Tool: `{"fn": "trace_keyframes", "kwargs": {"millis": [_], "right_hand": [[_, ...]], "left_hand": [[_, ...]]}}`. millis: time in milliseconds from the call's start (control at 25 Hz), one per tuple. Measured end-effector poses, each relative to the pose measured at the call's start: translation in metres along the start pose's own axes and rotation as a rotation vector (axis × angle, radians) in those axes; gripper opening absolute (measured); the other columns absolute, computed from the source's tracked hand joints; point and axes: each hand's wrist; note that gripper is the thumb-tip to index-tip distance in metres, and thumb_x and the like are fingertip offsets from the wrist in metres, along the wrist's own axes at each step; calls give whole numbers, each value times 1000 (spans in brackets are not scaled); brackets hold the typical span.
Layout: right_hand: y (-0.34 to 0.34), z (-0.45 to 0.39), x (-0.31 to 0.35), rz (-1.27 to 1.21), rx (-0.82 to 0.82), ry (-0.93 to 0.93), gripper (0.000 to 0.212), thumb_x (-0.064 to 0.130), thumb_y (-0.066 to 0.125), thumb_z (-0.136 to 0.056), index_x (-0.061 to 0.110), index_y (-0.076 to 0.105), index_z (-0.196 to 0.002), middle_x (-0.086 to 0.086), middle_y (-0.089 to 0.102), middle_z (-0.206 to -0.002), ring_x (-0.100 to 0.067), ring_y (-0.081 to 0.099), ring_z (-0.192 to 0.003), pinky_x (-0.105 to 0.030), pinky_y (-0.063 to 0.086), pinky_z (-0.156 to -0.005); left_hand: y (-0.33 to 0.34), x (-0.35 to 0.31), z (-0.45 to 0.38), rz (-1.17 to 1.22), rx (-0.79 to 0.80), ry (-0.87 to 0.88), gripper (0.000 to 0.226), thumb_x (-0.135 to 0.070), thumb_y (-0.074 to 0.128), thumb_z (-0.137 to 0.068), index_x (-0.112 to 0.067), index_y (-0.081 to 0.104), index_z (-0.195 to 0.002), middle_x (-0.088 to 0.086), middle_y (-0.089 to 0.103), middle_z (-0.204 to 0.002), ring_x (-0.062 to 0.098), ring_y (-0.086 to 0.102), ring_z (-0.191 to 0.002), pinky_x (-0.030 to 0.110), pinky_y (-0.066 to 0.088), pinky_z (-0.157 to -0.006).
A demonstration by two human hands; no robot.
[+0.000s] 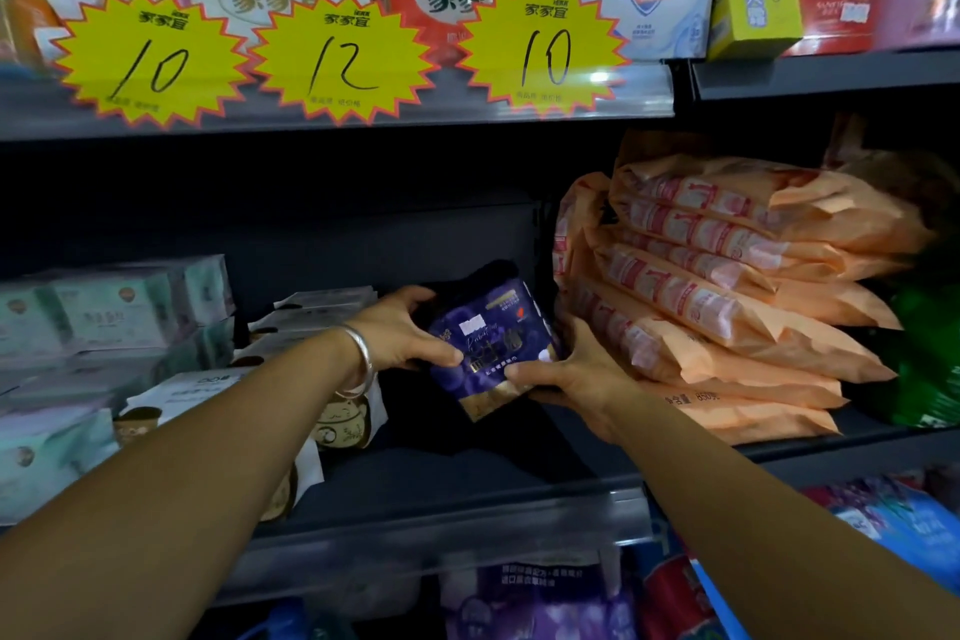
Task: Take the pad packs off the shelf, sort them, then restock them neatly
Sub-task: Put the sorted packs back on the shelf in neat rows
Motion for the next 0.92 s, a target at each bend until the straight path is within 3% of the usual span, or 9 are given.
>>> {"fn": "trace_keyframes", "kwargs": {"millis": [120, 320, 480, 600, 680, 800, 920], "right_hand": [[15, -7, -1, 182, -28, -46, 87, 1, 83, -65, 23, 37, -136, -1, 60, -121, -15, 63, -100, -33, 58, -75], [39, -22, -20, 260, -78, 18, 69, 3, 80, -70, 16, 41, -125, -3, 58, -112, -24, 61, -101, -43, 59, -70], [49, -36, -28, 310, -115, 63, 57, 1, 75, -76, 13, 39, -118, -4, 54, -108, -22, 57, -95, -37, 59, -56], [49, -56, -34, 380, -179, 59, 60, 3, 76, -75, 11, 38, -122, -4, 53, -110, -26, 58, -101, -46, 58, -71], [50, -69, -37, 460, -229, 56, 63, 9, 78, -74, 8, 38, -123, -11, 55, -119, -30, 57, -108, -49, 56, -82], [54, -85, -38, 609, -276, 58, 62, 16, 75, -77, 5, 38, -125, -15, 55, -124, -31, 54, -114, -43, 50, -93], [54, -98, -34, 674, -301, 115, 57, 18, 68, -84, 4, 36, -129, -17, 53, -128, -32, 54, -116, -36, 48, -91]], "left_hand": [[-2, 1, -4, -384, -41, 59, 95, -23, 84, -62, -25, 32, -141, -1, 33, -143, 16, 41, -127, 22, 39, -93], [1, 21, -14, -338, -25, 18, 106, -8, 81, -67, -21, 15, -149, 4, 25, -151, 20, 32, -136, 27, 35, -108], [13, 39, -36, -373, -79, -48, 112, 0, 73, -71, -22, -3, -150, 10, 28, -150, 26, 39, -131, 38, 39, -107], [18, 48, -48, -398, -171, -111, 105, -8, 73, -73, -17, 3, -149, 15, 36, -144, 29, 47, -125, 38, 44, -102], [22, 49, -51, -479, -271, -149, 83, -15, 69, -80, -4, 16, -143, 17, 41, -140, 31, 48, -123, 34, 43, -101], [31, 46, -50, -645, -315, -226, 57, -12, 54, -93, 5, 23, -139, 19, 47, -135, 30, 50, -122, 30, 41, -96], [34, 49, -48, -807, -237, -198, 42, -9, 53, -92, 1, 40, -131, 18, 51, -130, 31, 53, -118, 30, 44, -91]]}}
Point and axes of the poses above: each hand's wrist, its own z-axis away from the middle knuckle, its own y-axis out of the palm, x = y × z
